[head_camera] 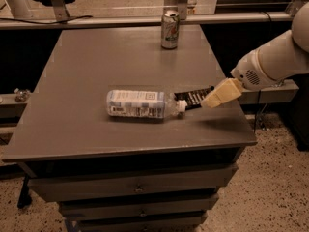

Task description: Move rxbar chocolate near blue plastic bottle

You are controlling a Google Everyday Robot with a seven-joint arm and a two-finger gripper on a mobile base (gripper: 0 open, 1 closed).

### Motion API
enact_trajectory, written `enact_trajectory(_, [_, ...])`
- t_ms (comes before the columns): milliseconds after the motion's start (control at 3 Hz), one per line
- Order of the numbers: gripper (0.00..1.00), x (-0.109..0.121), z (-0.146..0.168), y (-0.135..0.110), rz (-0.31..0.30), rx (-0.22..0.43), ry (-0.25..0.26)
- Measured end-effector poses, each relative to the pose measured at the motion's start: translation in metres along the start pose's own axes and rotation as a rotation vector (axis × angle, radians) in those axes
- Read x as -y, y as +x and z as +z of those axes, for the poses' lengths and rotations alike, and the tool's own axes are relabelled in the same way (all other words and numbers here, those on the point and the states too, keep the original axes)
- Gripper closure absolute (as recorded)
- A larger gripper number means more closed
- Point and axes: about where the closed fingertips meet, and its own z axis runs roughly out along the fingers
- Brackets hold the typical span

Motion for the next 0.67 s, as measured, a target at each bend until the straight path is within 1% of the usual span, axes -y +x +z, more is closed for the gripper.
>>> enact_trajectory(333, [0.00,0.007,-0.012,-0.012,-0.014,0.026,0.023])
enact_trajectory(667, [0.00,0.026,-0.036,-0.026,-0.017,0.099,0.059])
